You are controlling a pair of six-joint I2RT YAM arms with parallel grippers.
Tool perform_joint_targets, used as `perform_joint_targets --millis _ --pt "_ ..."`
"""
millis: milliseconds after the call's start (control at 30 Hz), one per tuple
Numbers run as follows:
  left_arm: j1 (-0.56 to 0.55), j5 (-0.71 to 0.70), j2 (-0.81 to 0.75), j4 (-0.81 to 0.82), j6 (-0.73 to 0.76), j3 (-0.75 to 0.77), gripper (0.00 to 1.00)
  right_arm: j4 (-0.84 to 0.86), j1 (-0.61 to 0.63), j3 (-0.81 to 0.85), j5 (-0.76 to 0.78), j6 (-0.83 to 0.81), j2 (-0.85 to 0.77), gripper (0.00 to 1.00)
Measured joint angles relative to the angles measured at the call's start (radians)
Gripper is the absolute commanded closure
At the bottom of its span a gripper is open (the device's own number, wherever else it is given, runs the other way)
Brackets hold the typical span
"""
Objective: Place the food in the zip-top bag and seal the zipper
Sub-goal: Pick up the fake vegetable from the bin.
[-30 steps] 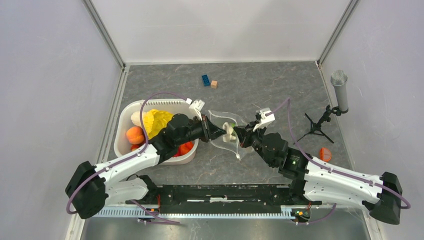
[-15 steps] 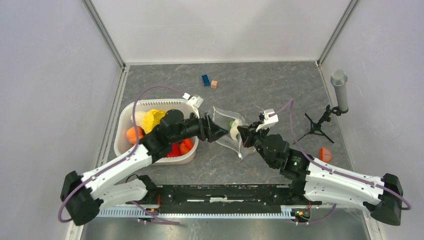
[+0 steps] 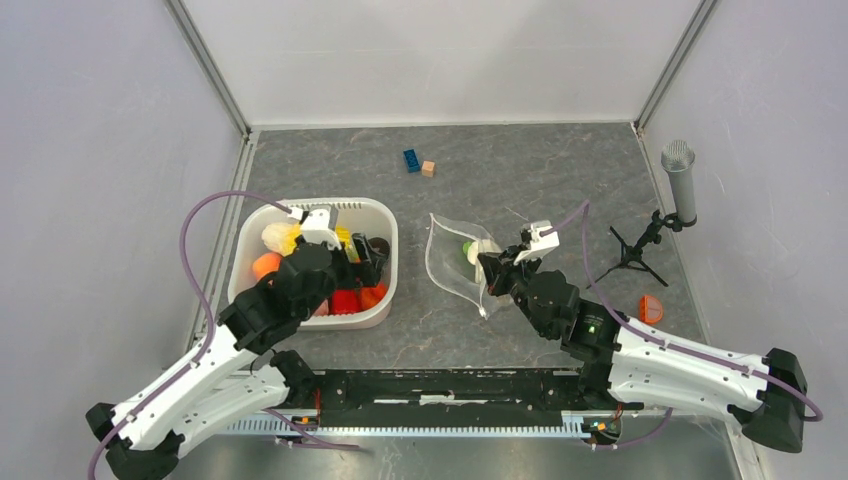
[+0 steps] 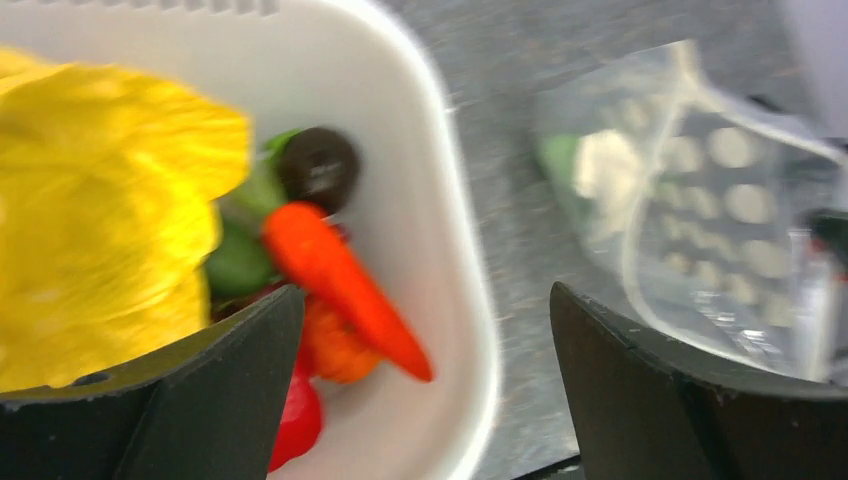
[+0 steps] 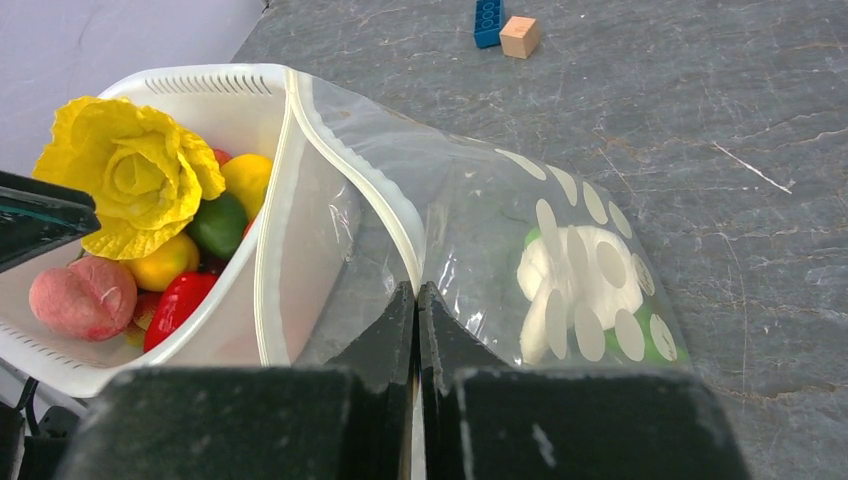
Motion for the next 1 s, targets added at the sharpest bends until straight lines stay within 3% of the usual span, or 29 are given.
perform_joint_targets --millis 233,500,800,1000 --pt "0.000 -0.208 0.027 -0.378 -0.082 0.108 0.00 -0.015 0.000 0.000 0.000 -0.009 0.016 0.95" --pt "0.001 -0.251 0.075 -0.583 -0.175 0.137 0.00 -0.018 0.000 0.004 -0.005 -0.023 0.033 0.95" --pt "0.063 -0.258 0.142 -0.654 -0.207 0.147 0.00 -0.025 0.000 0.004 -0.005 -0.031 0.027 0.95" --pt "0.192 -0.246 0.161 -0.619 -0.208 0.106 0.00 -0.034 0.000 0.004 -0.005 -0.035 0.013 0.94"
